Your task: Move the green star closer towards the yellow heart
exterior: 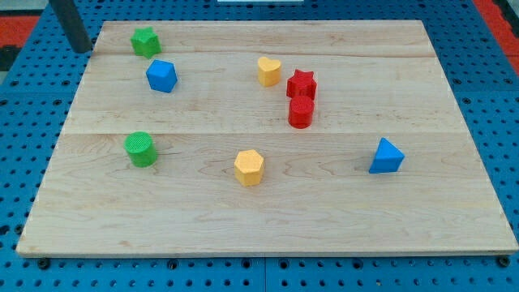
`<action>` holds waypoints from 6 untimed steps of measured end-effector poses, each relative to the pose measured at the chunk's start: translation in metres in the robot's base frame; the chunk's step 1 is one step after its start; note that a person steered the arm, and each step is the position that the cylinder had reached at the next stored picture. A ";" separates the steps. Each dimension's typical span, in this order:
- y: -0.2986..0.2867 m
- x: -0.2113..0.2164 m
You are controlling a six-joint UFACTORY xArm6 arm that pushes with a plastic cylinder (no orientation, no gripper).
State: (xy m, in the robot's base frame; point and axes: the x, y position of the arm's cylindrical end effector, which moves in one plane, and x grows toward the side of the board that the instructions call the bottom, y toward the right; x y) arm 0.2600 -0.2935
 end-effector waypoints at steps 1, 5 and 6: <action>0.031 0.000; 0.149 -0.013; 0.244 0.004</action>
